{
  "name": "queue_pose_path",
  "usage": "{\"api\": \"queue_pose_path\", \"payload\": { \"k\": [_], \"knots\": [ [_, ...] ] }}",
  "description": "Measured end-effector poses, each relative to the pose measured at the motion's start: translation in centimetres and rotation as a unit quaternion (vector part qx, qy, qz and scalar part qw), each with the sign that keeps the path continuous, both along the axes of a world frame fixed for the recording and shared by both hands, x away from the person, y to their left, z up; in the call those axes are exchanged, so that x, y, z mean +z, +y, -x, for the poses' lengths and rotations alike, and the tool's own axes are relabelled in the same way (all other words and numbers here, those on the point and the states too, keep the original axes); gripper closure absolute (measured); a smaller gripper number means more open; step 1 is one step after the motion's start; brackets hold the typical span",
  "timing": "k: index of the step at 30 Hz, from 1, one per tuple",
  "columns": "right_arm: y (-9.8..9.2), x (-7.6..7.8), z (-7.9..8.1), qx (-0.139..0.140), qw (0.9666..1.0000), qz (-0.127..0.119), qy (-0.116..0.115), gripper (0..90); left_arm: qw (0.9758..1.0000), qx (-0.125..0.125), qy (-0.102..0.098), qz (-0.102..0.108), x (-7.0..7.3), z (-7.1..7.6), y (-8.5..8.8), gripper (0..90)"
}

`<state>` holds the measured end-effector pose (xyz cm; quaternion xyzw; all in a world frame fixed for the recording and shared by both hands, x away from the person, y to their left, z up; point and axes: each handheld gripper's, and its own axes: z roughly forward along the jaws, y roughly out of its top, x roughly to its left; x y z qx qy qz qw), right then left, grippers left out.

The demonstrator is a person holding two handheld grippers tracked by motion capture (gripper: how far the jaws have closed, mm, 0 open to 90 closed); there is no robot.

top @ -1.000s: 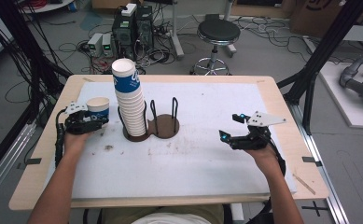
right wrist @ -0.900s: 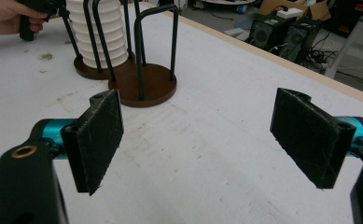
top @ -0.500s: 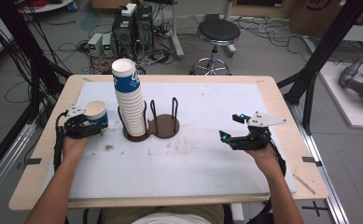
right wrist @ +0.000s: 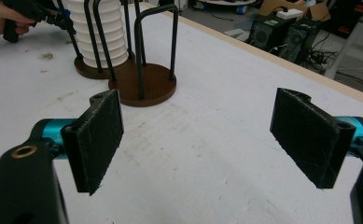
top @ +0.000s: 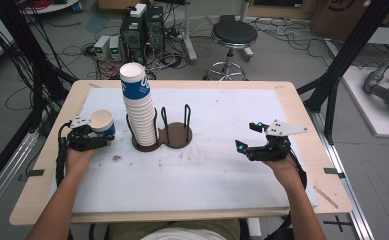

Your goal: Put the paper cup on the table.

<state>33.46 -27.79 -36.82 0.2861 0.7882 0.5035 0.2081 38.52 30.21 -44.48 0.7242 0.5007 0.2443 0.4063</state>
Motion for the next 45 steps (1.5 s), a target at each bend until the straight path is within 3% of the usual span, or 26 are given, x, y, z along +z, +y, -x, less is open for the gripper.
{"api": "queue_pose_path", "payload": {
  "k": [5,10,13,15,17,20,23,26,29,31,32,36,40,45],
  "knots": [
    [0.0,0.0,0.0,0.0,1.0,0.001,0.001,17.6,0.9994,0.0,0.024,-0.026,0.1,0.9,0.1,21.5],
    [-0.1,-0.1,0.0,-0.002,1.0,0.006,0.001,17.6,0.9997,0.006,0.022,0.003,1.1,2.5,0.5,21.5],
    [-0.3,-0.1,0.0,-0.008,1.0,0.006,0.001,17.6,0.9994,0.007,-0.013,0.033,2.3,3.9,0.6,21.5],
    [-0.4,-0.2,0.0,-0.012,0.9999,0.008,0.002,17.6,0.9974,0.0,-0.047,0.055,3.1,4.7,0.5,21.5],
    [-0.5,-0.2,0.0,-0.016,0.9998,0.014,0.002,17.6,0.993,-0.009,-0.088,0.078,4.0,5.4,0.5,21.5],
    [-0.6,-0.4,0.0,-0.022,0.9996,0.018,0.003,17.6,0.9865,-0.021,-0.125,0.103,5.1,6.0,0.2,21.5],
    [-0.6,-0.4,0.0,-0.025,0.9996,0.016,0.002,17.6,0.9772,-0.041,-0.165,0.127,6.1,6.5,0.0,21.5],
    [-0.8,-0.3,0.0,-0.03,0.9994,0.016,0.0,17.6,0.9678,-0.075,-0.189,0.148,7.1,6.8,-0.7,21.5],
    [-1.1,-0.2,0.0,-0.038,0.9992,0.013,-0.005,17.6,0.9597,-0.109,-0.21,0.151,7.8,7.0,-1.6,21.3],
    [-1.4,-0.1,0.0,-0.043,0.999,0.007,-0.008,17.6,0.9552,-0.13,-0.217,0.154,8.3,7.0,-2.1,20.4],
    [-1.5,0.0,0.0,-0.047,0.9988,0.006,-0.009,17.6,0.9542,-0.137,-0.219,0.152,8.4,7.1,-2.4,19.9],
    [-1.7,0.0,0.2,-0.066,0.9976,0.014,-0.015,17.6,0.954,-0.149,-0.22,0.138,8.6,7.2,-3.4,18.8],
    [-1.7,0.1,0.5,-0.069,0.9973,0.019,-0.02,17.6,0.9528,-0.155,-0.221,0.138,8.7,7.3,-3.6,18.7],
    [-1.5,0.2,0.7,-0.067,0.9974,0.016,-0.02,17.6,0.9543,-0.153,-0.218,0.135,8.5,7.5,-3.5,18.8]
  ]
}}
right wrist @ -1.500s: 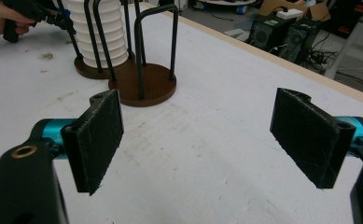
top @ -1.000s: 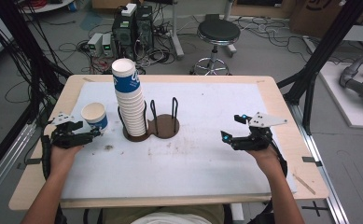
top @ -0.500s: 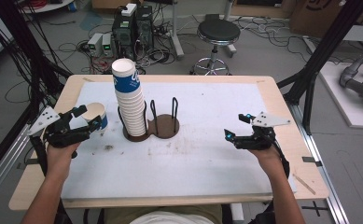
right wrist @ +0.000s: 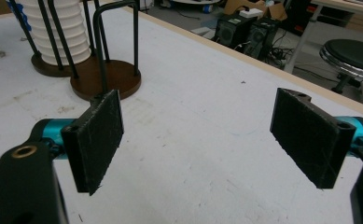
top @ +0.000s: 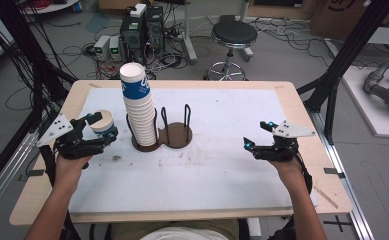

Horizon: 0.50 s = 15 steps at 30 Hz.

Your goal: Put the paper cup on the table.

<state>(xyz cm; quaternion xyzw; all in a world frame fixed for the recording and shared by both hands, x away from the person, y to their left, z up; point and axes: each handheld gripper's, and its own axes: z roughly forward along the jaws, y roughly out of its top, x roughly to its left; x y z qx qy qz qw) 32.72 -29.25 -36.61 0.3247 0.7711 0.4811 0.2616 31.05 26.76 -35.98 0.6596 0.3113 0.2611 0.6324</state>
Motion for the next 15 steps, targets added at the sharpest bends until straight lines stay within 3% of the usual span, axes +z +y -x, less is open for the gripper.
{"api": "queue_pose_path", "payload": {
  "k": [15],
  "knots": [
    [0.02,-0.01,0.1,0.0,1.0,-0.002,0.001,17.6,1.0,0.001,0.008,-0.005,-0.51,-0.02,-0.03,18.8]
  ]
}}
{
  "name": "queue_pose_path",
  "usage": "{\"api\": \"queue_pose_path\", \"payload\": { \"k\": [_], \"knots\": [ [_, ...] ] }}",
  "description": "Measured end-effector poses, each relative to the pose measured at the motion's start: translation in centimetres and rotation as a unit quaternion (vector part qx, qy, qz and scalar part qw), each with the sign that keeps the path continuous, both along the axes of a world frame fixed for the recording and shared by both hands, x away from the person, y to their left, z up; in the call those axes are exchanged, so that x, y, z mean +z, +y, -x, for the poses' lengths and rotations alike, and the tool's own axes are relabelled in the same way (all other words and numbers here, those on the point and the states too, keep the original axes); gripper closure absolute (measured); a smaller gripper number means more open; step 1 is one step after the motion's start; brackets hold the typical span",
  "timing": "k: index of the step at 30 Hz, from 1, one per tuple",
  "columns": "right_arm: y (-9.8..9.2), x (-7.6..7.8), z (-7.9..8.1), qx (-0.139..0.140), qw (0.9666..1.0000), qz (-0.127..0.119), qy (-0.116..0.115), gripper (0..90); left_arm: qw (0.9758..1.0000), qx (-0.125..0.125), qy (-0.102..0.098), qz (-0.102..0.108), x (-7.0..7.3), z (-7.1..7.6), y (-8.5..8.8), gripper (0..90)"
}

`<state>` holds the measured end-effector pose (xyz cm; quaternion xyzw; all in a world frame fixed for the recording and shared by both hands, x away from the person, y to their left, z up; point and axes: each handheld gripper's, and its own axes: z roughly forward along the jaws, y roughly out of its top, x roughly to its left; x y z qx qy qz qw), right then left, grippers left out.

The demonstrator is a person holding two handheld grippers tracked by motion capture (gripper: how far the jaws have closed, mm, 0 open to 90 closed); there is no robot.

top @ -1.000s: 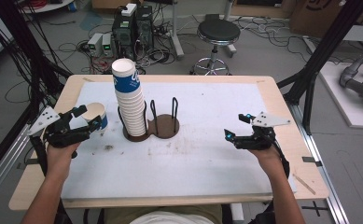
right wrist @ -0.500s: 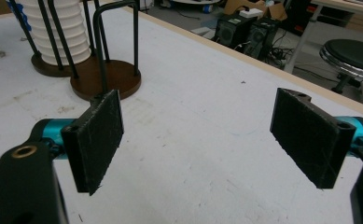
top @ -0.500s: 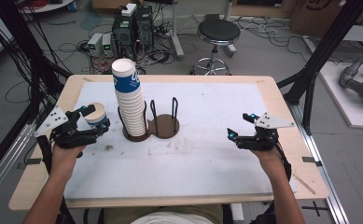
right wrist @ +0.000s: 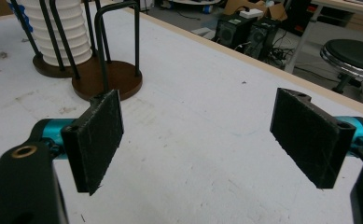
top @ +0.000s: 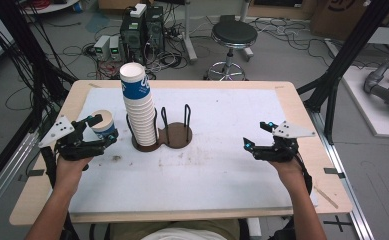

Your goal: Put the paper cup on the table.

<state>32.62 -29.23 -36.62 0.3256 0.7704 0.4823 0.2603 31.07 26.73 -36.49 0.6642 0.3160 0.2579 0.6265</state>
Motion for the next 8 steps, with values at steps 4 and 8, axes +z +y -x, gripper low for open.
{"api": "queue_pose_path", "payload": {
  "k": [4,8],
  "knots": [
    [-0.08,0.04,-0.08,0.002,1.0,-0.004,-0.002,17.6,1.0,-0.001,-0.002,0.0,0.02,0.1,-0.06,18.8],
    [-0.15,0.09,-0.1,0.003,1.0,-0.007,-0.003,17.6,1.0,-0.001,-0.002,0.001,-0.02,0.1,0.03,18.8]
  ]
}}
